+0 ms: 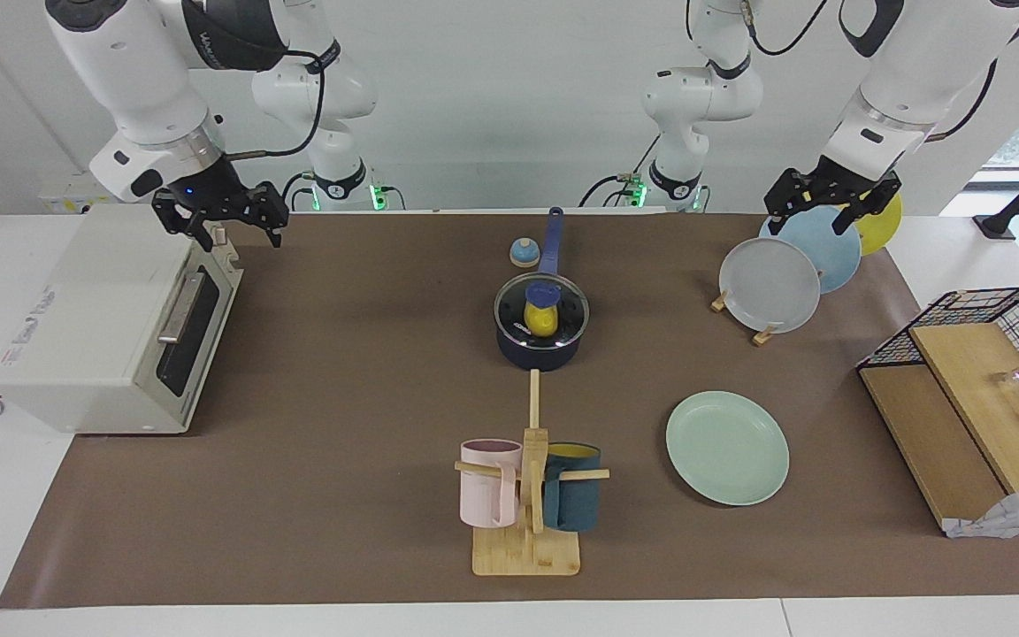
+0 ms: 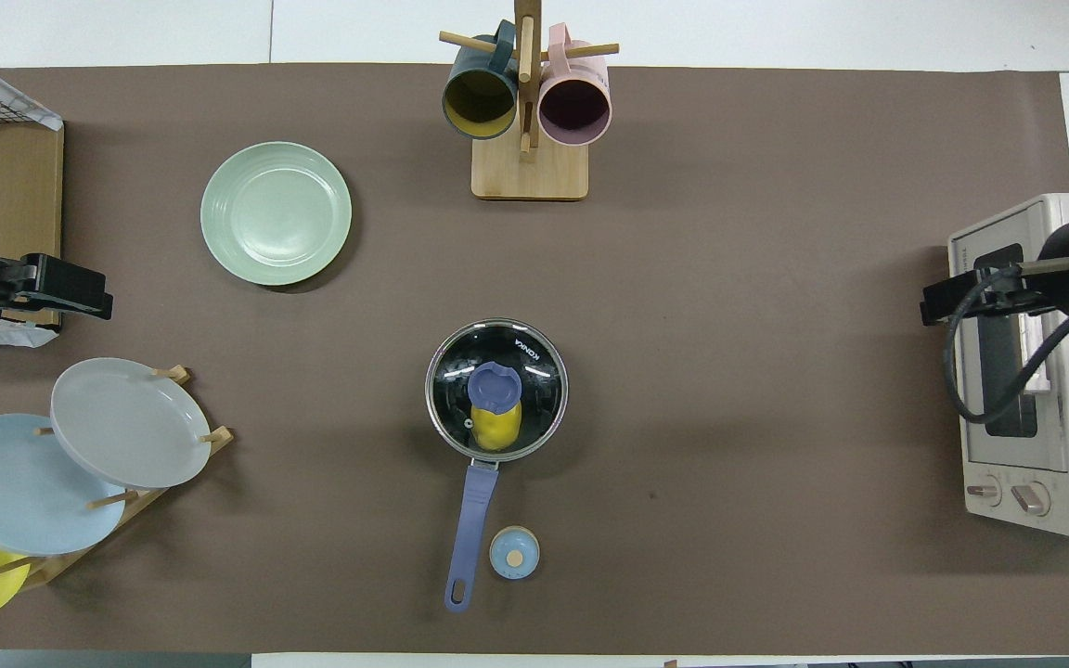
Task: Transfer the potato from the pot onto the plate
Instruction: 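Reach the right gripper toward the glass lid on the black saucepan, then grasp the glass lid knob with the right gripper and lift it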
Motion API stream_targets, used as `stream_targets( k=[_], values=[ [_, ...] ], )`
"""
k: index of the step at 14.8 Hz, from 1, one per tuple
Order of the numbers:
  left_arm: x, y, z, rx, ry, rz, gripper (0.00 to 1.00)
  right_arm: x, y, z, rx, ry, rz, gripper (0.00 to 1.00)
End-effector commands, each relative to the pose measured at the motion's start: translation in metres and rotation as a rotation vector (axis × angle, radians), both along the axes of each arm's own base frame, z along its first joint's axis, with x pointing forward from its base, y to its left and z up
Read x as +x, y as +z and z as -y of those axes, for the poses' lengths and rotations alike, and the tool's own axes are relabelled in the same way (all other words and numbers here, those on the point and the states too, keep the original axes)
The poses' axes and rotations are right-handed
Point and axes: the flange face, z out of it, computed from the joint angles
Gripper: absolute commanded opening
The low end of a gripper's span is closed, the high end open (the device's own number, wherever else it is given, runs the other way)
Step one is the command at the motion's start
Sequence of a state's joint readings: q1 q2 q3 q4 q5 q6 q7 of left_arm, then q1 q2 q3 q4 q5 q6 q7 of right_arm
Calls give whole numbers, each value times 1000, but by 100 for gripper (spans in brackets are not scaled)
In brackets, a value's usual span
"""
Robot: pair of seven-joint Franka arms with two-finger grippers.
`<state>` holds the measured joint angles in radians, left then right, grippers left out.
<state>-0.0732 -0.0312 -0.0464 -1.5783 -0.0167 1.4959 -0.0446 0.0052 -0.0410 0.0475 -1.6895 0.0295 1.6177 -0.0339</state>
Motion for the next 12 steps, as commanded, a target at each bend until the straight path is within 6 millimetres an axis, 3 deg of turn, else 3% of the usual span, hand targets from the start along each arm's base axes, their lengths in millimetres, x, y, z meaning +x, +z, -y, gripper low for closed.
stream_targets(
  k=[1, 3, 5, 7, 10, 12],
  values=[
    [-3, 0, -3, 5, 0, -3, 100, 8, 6, -68, 31, 61, 27, 100],
    [-3, 0, -3, 5, 0, -3, 100, 23, 8, -131, 31, -44, -8, 100],
    [-3, 0, -3, 5, 0, -3, 100, 29, -10, -209, 21, -26, -17, 100],
    [-3, 0, -3, 5, 0, -3, 100, 22, -34, -275, 24, -44, -6, 100],
    [-3, 0, -3, 5, 0, -3, 100, 0, -59, -350, 51, -66, 40, 100],
    [-3, 0, -3, 4, 0, -2, 100, -22, -98, -400, -8, -23, 40, 100]
  ],
)
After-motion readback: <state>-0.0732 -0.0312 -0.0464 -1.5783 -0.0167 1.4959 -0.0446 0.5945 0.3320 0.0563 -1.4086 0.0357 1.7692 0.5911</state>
